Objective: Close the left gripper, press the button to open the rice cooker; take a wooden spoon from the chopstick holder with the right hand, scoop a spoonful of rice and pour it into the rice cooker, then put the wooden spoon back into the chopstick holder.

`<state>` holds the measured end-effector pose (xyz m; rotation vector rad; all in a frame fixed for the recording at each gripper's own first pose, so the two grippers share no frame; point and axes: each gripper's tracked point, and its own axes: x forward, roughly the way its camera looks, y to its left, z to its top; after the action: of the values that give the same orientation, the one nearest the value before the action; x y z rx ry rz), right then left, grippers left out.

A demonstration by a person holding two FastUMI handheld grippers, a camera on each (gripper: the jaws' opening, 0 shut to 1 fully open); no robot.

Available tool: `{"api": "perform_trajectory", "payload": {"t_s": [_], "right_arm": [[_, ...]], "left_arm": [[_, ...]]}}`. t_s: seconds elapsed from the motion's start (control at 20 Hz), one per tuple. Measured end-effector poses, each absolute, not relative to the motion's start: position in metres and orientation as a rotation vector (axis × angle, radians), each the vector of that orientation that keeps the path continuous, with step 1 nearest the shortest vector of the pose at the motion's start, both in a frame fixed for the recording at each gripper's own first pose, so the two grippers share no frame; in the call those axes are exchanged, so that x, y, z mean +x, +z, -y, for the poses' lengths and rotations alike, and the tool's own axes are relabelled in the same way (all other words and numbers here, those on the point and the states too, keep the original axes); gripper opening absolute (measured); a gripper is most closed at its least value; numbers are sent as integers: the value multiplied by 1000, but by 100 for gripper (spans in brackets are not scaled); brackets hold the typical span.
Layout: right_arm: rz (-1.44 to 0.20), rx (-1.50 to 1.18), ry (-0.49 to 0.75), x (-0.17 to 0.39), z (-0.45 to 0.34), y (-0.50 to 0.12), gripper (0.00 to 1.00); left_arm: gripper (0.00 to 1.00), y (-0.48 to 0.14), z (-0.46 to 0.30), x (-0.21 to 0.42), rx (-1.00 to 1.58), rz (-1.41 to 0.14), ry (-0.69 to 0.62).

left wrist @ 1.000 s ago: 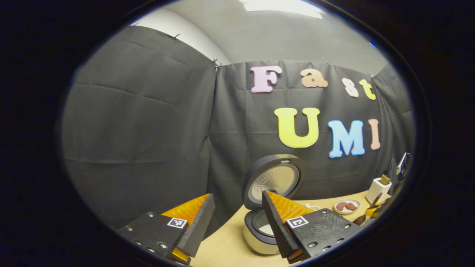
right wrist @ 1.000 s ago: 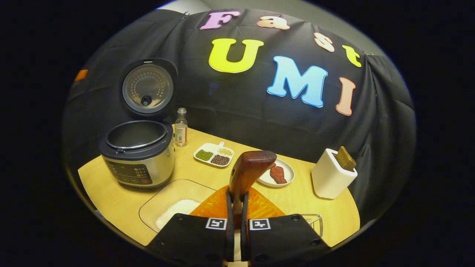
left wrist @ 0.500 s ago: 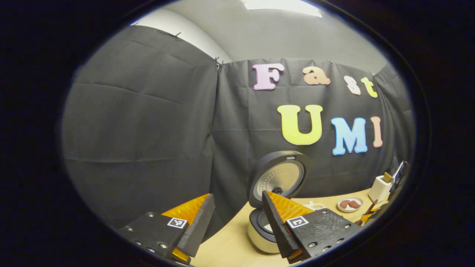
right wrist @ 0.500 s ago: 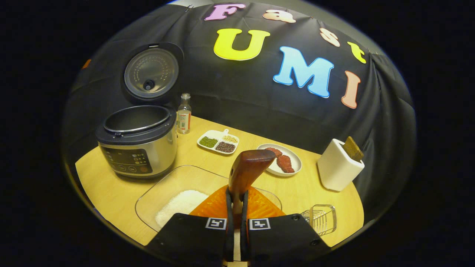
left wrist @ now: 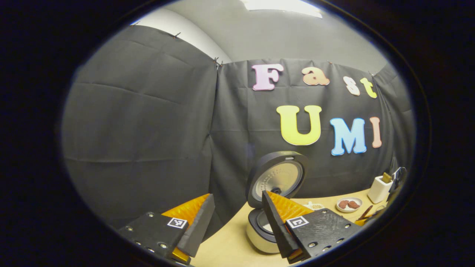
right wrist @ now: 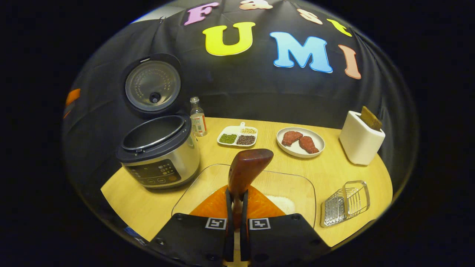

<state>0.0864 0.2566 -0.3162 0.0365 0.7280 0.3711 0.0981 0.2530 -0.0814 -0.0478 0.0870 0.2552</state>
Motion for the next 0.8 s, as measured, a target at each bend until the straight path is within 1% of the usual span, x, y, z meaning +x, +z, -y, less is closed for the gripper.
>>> {"api": "perform_trajectory", "payload": {"t_s": [0.3, 0.5, 0.6, 0.8], "right_arm": [[-809, 301, 323, 85, -254, -318, 8], [-861, 493, 269, 88, -242, -325, 8], [-897, 605, 240, 89, -235, -331, 8], [-944, 805, 187, 90, -222, -338, 8]], "left_arm": [[81, -78, -248, 96, -44, -81, 250], [80, -73, -242, 96, -40, -76, 242], [82, -69, -238, 98, -32, -70, 238], [81, -60, -234, 96, -17, -58, 233]]}}
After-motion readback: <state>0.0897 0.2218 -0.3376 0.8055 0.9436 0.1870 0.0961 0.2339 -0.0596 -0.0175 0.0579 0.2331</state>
